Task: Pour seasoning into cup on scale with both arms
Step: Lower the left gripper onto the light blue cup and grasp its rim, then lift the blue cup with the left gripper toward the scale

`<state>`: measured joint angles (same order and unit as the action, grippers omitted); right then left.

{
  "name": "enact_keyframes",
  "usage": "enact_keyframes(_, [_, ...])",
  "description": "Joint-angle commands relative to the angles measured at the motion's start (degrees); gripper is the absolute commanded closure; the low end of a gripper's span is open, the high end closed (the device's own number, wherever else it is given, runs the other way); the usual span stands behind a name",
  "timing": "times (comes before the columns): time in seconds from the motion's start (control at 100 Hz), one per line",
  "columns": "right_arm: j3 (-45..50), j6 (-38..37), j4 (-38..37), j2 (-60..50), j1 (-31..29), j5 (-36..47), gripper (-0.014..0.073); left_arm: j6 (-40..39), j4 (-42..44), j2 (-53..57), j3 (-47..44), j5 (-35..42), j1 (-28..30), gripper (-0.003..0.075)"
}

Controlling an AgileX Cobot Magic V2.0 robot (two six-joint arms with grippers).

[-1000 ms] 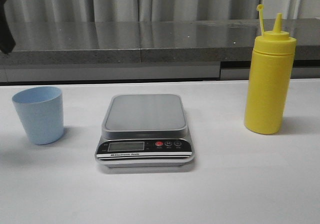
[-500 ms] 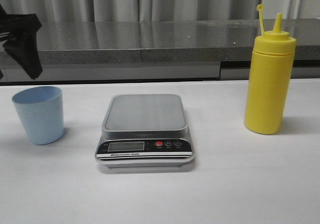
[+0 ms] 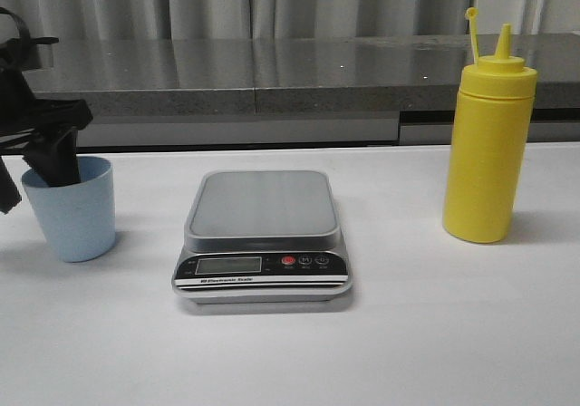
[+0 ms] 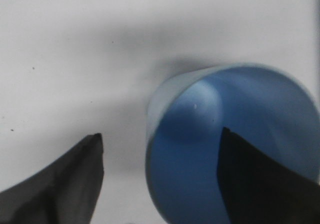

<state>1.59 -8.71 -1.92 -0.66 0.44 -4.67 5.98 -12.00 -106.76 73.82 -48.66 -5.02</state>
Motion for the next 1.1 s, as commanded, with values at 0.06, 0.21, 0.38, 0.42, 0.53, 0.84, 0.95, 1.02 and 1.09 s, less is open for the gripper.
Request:
enact_keyframes(0.06, [-1.01, 0.6, -0.15, -0.99, -0.25, 4.67, 0.0654, -0.05, -1.27, 2.59, 1.8, 1.49, -0.37, 0.06])
enact_keyframes(0.21, [-1.01, 0.6, -0.15, -0.99, -0.25, 4.67, 0.0654, -0.06, -2.88, 2.59, 1.8, 1.49, -0.37, 0.0741])
enact_keyframes(0.38, [-1.01, 0.6, -0.15, -0.99, -0.25, 4.67, 0.0654, -0.06, -2.88, 3.1, 3.37, 0.46, -0.37, 0.0741])
enact_keyframes(0.42, [-1.01, 0.6, -0.15, -0.99, -0.25, 4.67, 0.0654, -0.06, -2.88, 3.6, 4.29, -0.45, -0.37, 0.0741])
enact_keyframes(0.53, [-1.01, 0.6, -0.15, -0.99, -0.25, 4.67, 0.0654, -0.06, -3.02, 5.76, 7.57, -2.1, -0.72, 0.0741])
enact_keyframes(0.84, [-1.01, 0.6, -0.15, -0.99, -0.25, 4.67, 0.0654, -0.42, 0.5, 7.19, 19.83, -6.68, -10.34, 0.0741])
enact_keyframes(0.95, [-1.01, 0.6, -0.15, -0.99, -0.25, 4.67, 0.0654, -0.66, 1.59, 6.47, 22.01, -6.31, -14.34, 0.0741])
enact_keyframes(1.02, [-1.01, 0.6, -0.15, -0.99, -0.25, 4.67, 0.0654, -1.68, 2.02, 4.26, 24.24, -7.94, -16.41, 0.0741])
enact_keyframes(1.09, [-1.01, 0.6, -0.15, -0.99, -0.25, 4.67, 0.0654, -1.68, 2.02, 1.92, 26.44, -10.08, -18.07, 0.0741])
